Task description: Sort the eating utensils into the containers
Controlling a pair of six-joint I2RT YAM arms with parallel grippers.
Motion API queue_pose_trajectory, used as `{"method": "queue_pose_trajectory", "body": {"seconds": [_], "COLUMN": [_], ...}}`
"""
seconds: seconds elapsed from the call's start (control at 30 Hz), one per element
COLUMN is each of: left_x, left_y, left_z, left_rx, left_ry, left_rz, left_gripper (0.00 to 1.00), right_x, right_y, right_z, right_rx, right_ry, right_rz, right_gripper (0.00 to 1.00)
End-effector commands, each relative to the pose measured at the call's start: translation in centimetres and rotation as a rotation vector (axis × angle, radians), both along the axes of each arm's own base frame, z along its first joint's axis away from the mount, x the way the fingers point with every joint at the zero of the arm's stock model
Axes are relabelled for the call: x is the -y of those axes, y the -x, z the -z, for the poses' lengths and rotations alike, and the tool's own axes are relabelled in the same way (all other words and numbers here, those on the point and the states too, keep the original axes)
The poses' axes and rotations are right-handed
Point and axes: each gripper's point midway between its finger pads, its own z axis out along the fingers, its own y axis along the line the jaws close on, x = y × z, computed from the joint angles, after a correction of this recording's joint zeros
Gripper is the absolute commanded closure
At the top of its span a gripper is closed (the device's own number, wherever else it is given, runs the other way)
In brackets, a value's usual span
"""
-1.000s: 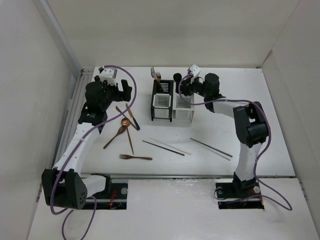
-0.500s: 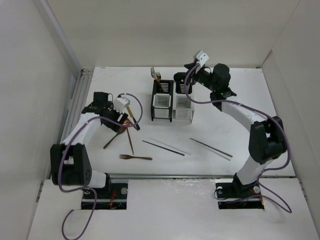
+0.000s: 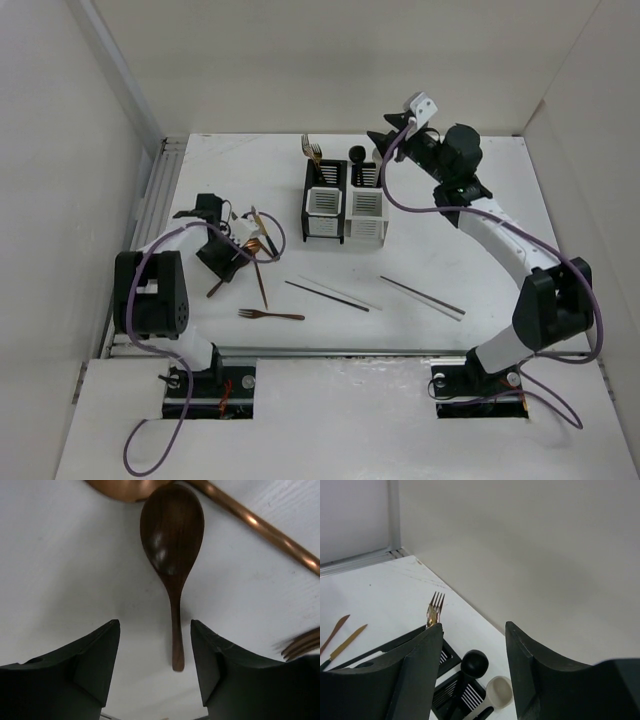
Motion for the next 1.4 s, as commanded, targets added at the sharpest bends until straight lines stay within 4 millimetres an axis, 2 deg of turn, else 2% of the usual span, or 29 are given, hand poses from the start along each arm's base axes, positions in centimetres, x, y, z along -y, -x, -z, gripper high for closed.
{"method": "queue_pose_trajectory", "body": {"seconds": [0.0,0.1,0.13,0.23,0.27,0.3,0.37,0.47,0.5,0.57,0.6,0.7,0.73,0.8,0.83,0.87,0.9,0.93,0.97,1.0,1.03,1.07,1.13,1.17,1.2,1.23,1.27,1.3,1.37], "left_x": [0.9,1.4,1.7,2.2,2.2,2.5,2.8,3.0,2.7,3.0,2.7,3.3,3.0,4.2,4.6,5.2,5.8,6.5,6.9,7.2,7.8,8.1,10.0,10.2,11.0,11.5,11.9,12.5,13.0], "left_y": [-0.7,-1.0,-0.4,0.0,0.2,0.5,1.1,0.9,0.0,-0.6,-2.3,-5.0,-7.2,-9.6,-11.2,-12.0,-12.3,-13.1,-13.3,-13.4,-13.8,-13.3,-12.6,-12.3,-11.9,-11.6,-11.4,-10.6,-9.9], "left_z": [1.2,2.0,2.5,3.3,3.6,3.7,3.2,1.8,0.8,-0.8,-3.0,-7.3,-10.7,-15.2,-19.1,-21.0,-23.2,-26.3,-28.1,-29.6,-32.2,-33.0,-35.5,-36.8,-36.7,-37.2,-38.2,-38.3,-38.7], "left_rx": [0.001,0.017,-0.006,-0.04,-0.053,-0.068,-0.095,-0.072,-0.044,-0.026,0.035,0.13,0.222,0.309,0.399,0.437,0.463,0.549,0.587,0.616,0.672,0.691,0.738,0.768,0.763,0.776,0.815,0.819,0.832], "left_ry": [-0.009,-0.023,-0.025,0.003,0.002,0.018,0.061,0.142,0.161,0.223,0.256,0.376,0.413,0.54,0.589,0.638,0.705,0.77,0.81,0.851,0.924,0.958,1.053,1.08,1.104,1.124,1.144,1.161,1.183], "left_rz": [-0.008,-0.019,-0.008,-0.041,-0.041,-0.05,-0.07,-0.098,-0.117,-0.154,-0.195,-0.244,-0.258,-0.297,-0.287,-0.284,-0.32,-0.286,-0.284,-0.283,-0.279,-0.28,-0.242,-0.219,-0.208,-0.195,-0.163,-0.147,-0.128], "left_gripper": [0.46,0.54,0.61,0.82,0.96,1.0,1.0,1.0,1.0,1.0,1.0,1.0,1.0,1.0,1.0,1.0,1.0,1.0,1.0,1.0,1.0,1.0,1.0,1.0,1.0,1.0,1.0,1.0,1.0], "right_x": [0.7,0.7,0.7,1.5,1.5,1.6,1.8,2.0,2.0,2.1,2.1,1.5,1.3,0.2,-1.5,-2.9,-4.3,-7.2,-8.6,-10.2,-11.7,-13.4,-16.1,-17.2,-17.7,-18.9,-19.7,-20.2,-21.3], "right_y": [0.5,0.8,0.7,0.6,0.6,0.9,1.0,1.2,1.1,1.4,1.4,1.7,1.8,1.8,2.4,2.3,2.6,4.1,4.8,5.0,5.7,6.7,7.1,7.3,7.4,7.0,7.5,8.0,7.9], "right_z": [-0.9,-1.3,-0.9,-1.3,-1.3,-1.8,-1.9,-2.3,-1.9,-2.4,-2.2,-2.2,-2.7,-2.5,-3.3,-1.9,-1.8,-1.7,-2.7,-2.1,-2.1,-4.1,-5.3,-3.8,-6.1,-5.1,-5.4,-6.5,-6.2], "right_rx": [0.022,0.031,0.023,0.03,0.03,0.04,0.041,0.055,0.046,0.056,0.048,0.041,0.037,0.048,0.06,0.025,0.036,0.044,0.065,0.041,0.032,0.055,0.018,-0.032,-0.001,-0.065,-0.071,-0.054,-0.064], "right_ry": [-0.002,-0.005,-0.002,-0.008,-0.008,-0.012,-0.014,-0.013,-0.01,-0.013,-0.01,0.001,0.0,0.044,0.049,0.083,0.111,0.124,0.116,0.108,0.096,0.064,-0.001,-0.003,-0.046,-0.078,-0.094,-0.109,-0.13], "right_rz": [0.033,0.033,0.033,0.06,0.06,0.06,0.069,0.08,0.08,0.08,0.08,0.067,0.069,0.063,0.042,0.023,-0.002,-0.084,-0.128,-0.172,-0.228,-0.281,-0.374,-0.415,-0.445,-0.48,-0.521,-0.569,-0.587], "right_gripper": [0.42,0.4,0.4,0.4,0.4,0.4,0.4,0.4,0.4,0.4,0.4,0.4,0.4,0.4,0.4,0.4,0.4,0.4,0.4,0.39,0.38,0.38,0.38,0.38,0.38,0.38,0.38,0.38,0.38]}}
